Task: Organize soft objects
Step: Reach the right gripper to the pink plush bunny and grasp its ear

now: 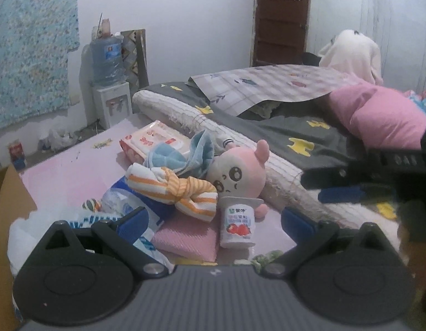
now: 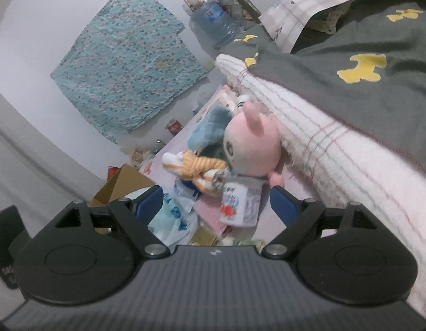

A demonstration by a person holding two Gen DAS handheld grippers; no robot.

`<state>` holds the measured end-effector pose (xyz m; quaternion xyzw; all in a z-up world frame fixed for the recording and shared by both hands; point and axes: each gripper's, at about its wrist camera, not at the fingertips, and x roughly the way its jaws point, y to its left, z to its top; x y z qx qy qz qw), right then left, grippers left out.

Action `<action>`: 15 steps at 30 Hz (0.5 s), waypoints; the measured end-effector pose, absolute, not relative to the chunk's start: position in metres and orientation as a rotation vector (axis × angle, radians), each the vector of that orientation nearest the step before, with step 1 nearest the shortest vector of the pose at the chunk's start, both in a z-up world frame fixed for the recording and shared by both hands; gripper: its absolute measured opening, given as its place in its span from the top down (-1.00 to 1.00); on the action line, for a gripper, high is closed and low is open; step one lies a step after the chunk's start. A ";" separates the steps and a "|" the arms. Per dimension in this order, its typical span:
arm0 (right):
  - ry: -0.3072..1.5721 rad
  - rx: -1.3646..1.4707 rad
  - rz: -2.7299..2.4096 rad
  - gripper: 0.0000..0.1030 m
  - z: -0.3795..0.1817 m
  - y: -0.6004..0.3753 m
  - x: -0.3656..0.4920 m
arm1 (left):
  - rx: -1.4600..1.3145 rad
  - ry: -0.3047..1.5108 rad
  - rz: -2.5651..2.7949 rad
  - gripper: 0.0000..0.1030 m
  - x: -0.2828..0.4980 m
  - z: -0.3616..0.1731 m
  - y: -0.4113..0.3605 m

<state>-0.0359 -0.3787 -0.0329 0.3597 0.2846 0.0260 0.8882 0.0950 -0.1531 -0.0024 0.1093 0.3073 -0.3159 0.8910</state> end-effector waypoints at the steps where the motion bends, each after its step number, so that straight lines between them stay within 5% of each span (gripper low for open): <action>1: 0.592 0.733 0.043 -0.65 -0.033 -0.381 -0.028 | 0.236 0.637 -0.656 -1.00 0.097 -0.004 -0.156; 15: 0.653 0.514 -0.065 -0.52 -0.065 -0.395 0.089 | 0.297 0.670 -0.633 -0.71 0.132 -0.029 -0.182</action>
